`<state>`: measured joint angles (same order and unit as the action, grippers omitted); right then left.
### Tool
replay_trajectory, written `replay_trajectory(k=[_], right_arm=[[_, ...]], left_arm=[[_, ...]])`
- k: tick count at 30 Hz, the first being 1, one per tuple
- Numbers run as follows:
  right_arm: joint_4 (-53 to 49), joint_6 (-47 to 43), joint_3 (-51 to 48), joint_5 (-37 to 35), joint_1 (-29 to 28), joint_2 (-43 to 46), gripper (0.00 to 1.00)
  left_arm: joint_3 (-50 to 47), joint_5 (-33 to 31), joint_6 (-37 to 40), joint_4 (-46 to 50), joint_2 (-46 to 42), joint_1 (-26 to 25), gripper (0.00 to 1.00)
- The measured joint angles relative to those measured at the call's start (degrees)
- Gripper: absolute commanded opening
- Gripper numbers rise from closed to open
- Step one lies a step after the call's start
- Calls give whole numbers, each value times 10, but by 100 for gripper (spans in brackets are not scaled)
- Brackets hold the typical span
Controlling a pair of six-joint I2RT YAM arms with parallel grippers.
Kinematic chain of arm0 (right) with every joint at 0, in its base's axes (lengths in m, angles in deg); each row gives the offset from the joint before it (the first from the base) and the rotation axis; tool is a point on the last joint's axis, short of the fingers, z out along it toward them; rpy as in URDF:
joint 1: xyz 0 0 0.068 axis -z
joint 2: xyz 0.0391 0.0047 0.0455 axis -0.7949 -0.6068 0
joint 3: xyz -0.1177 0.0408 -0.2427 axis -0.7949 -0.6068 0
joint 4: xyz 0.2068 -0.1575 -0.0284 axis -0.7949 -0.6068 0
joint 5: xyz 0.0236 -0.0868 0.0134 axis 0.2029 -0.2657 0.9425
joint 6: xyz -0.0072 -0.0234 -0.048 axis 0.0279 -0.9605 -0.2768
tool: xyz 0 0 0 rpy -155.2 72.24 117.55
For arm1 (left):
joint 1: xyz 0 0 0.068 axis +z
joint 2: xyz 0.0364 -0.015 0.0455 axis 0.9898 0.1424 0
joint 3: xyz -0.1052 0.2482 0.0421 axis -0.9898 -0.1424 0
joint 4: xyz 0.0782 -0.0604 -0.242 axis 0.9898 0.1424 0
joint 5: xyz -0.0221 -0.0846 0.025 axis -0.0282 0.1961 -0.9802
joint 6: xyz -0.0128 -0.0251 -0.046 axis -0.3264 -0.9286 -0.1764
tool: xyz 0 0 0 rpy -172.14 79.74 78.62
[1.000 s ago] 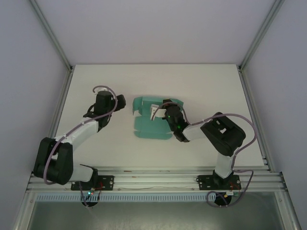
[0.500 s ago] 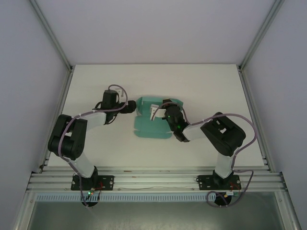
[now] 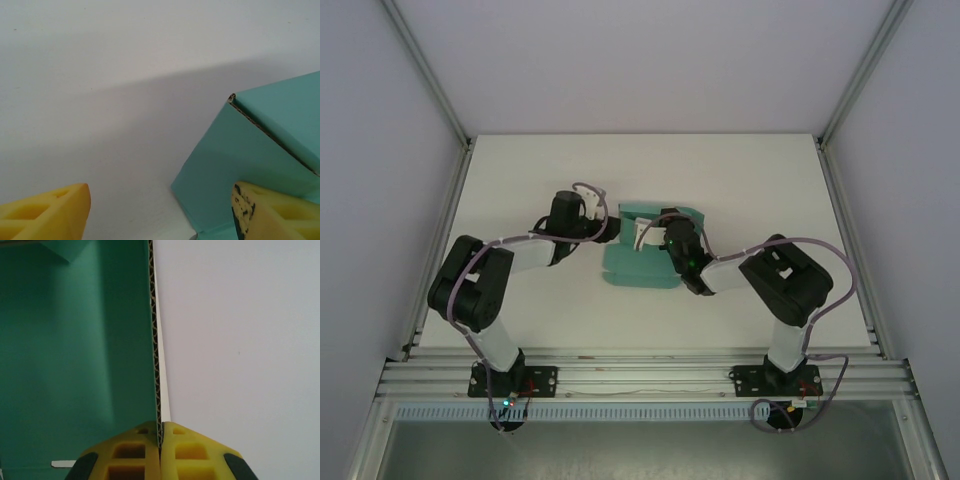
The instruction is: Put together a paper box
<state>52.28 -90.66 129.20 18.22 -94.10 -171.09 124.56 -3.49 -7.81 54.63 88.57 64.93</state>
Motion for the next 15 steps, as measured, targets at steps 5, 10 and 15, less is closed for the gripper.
replay_trajectory(k=[5,10,15], right_arm=[[-14,0,3,-4,0,4,0],[-18,0,3,-7,0,6,0],[-27,-2,7,-7,0,8,0]], left_arm=[[-17,0,0,-3,0,0,74],[-31,0,0,-1,0,-3,71],[-30,8,9,3,0,-11,70]])
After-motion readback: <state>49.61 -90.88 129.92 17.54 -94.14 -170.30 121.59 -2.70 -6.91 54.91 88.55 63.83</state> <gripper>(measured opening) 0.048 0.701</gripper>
